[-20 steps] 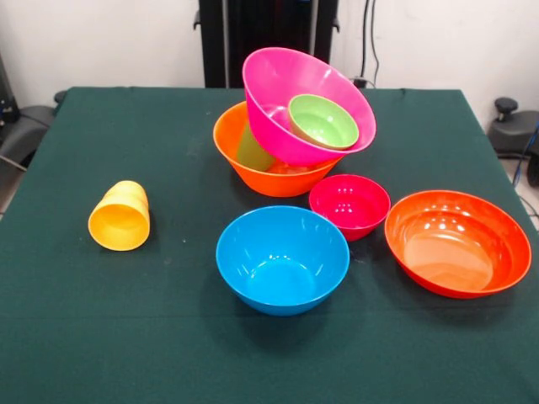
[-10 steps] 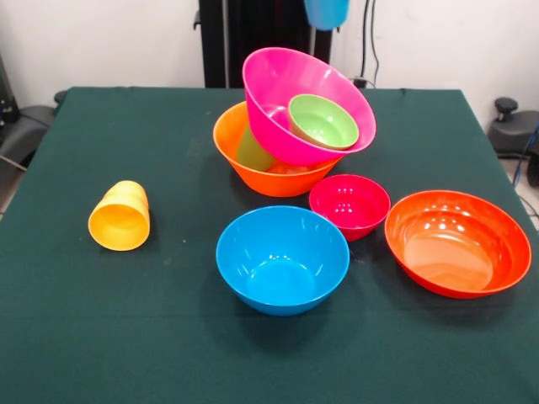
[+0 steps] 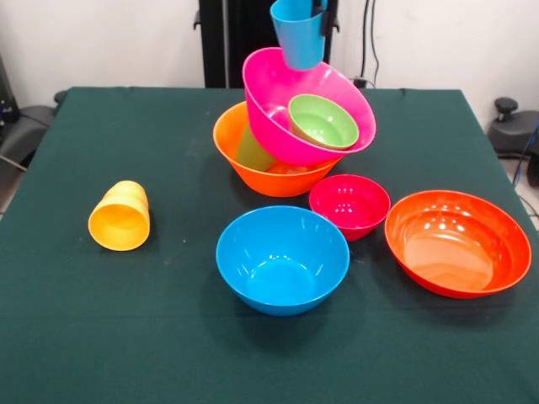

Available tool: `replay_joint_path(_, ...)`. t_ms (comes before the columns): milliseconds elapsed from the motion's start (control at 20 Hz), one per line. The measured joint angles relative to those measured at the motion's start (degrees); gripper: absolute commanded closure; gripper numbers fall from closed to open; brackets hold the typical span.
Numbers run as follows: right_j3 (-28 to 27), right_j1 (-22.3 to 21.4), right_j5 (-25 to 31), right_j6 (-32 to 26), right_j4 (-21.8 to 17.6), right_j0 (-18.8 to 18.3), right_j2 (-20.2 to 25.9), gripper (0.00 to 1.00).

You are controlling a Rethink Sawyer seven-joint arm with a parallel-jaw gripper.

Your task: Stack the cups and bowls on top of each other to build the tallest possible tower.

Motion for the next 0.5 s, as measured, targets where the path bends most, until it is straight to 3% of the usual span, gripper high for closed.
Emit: replay_joint_path(500, 0.20, -0.68, -0.01, 0.00, 0.01, -1.31, -1.38, 1.00)
